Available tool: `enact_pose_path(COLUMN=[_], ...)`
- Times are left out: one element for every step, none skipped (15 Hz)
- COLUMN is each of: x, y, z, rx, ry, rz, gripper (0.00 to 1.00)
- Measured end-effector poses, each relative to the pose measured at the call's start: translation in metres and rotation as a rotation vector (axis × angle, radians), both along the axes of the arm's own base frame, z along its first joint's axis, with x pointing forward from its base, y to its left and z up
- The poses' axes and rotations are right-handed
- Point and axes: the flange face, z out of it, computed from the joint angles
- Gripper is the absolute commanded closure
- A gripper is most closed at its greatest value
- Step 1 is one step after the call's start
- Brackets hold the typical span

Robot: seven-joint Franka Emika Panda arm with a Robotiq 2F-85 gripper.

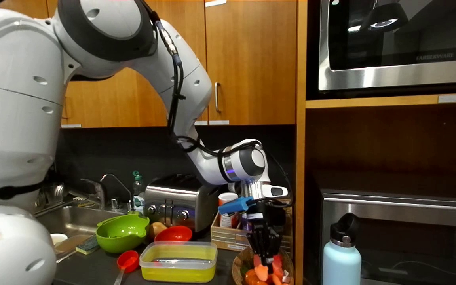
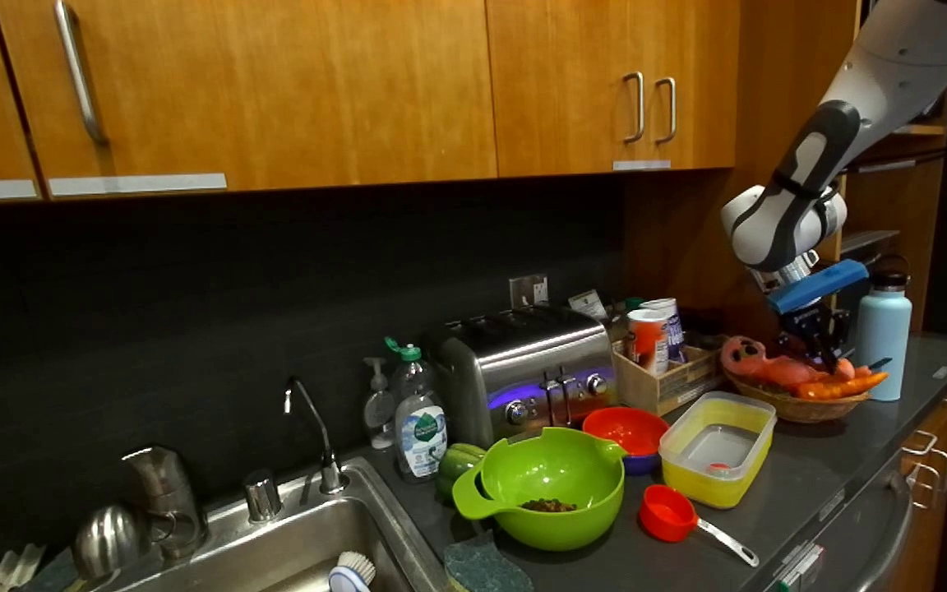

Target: Put the orange doll in the yellow bowl

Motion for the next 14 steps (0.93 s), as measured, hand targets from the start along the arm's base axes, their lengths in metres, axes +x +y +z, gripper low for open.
enact_pose_path(x=[0.001, 0.003, 0.006, 0.008, 0.01, 0.013, 0.014, 0.015, 0.016, 0.015, 0.014, 0.013, 0.012, 0.01], y=[0.002, 0.004, 0.007, 0.01, 0.013, 0.015, 0.017, 0.018, 0.018, 0.018, 0.017, 0.017, 0.017, 0.017], z=[0.001, 0.002, 0.004, 0.006, 0.008, 0.01, 0.012, 0.014, 0.015, 0.015, 0.015, 0.014, 0.014, 0.014], rx=[0.012, 0.023, 0.033, 0.042, 0.05, 0.057, 0.062, 0.063, 0.064, 0.064, 0.065, 0.066, 0.067, 0.068], ry=[0.001, 0.001, 0.0, -0.001, -0.002, 0.0, 0.004, 0.01, 0.015, 0.023, 0.03, 0.038, 0.045, 0.053], rz=[-0.002, -0.005, -0.006, -0.003, -0.003, -0.002, -0.002, -0.003, -0.004, -0.007, -0.01, -0.013, -0.015, -0.018], gripper=[1.0, 1.0, 1.0, 0.74, 0.73, 0.68, 0.63, 0.57, 0.49, 0.43, 0.35, 0.29, 0.23, 0.15])
